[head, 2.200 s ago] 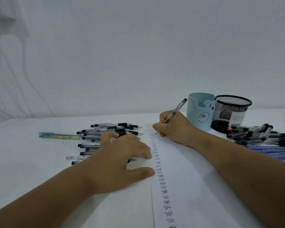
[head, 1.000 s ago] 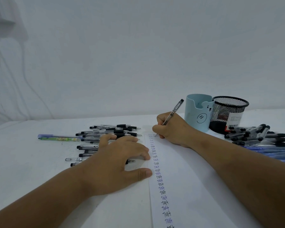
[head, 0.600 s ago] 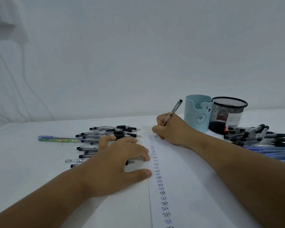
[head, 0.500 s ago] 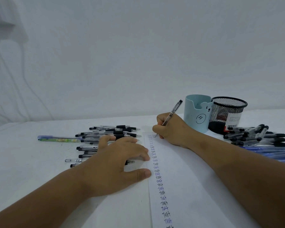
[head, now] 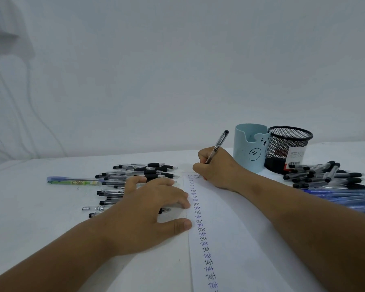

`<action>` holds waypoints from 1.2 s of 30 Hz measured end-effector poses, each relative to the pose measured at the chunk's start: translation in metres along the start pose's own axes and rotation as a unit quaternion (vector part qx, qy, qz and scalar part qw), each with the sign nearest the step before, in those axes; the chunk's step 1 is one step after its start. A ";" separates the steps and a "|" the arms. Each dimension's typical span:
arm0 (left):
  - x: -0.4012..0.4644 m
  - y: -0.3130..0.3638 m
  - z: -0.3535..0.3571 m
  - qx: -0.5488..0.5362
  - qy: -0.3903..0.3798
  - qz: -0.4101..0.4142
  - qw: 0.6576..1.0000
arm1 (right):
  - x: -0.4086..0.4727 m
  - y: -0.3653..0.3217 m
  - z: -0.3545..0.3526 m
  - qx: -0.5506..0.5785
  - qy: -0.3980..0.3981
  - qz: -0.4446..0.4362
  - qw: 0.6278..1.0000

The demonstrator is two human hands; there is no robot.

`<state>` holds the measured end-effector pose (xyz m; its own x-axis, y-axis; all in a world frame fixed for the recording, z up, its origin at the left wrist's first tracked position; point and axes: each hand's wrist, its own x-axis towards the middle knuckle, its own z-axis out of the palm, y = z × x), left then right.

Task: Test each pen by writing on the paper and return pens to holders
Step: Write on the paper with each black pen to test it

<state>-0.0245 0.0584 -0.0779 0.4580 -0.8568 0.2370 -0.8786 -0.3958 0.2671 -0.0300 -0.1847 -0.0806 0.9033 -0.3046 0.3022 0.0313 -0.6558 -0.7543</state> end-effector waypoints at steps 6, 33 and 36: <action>0.001 -0.001 0.004 0.006 0.021 0.003 1.000 | -0.004 0.000 -0.001 0.031 0.047 -0.003 0.998; 0.006 0.037 0.008 0.142 0.041 -0.035 0.988 | -0.018 -0.065 -0.080 -0.037 0.046 -0.089 0.994; 0.004 0.036 0.010 0.152 0.055 -0.022 0.987 | -0.029 -0.050 -0.103 -0.087 0.031 -0.062 0.994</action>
<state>-0.0557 0.0375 -0.0767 0.4930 -0.8023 0.3366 -0.8504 -0.5261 -0.0084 -0.1014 -0.2141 0.0086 0.8689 -0.2524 0.4258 0.0611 -0.7990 -0.5982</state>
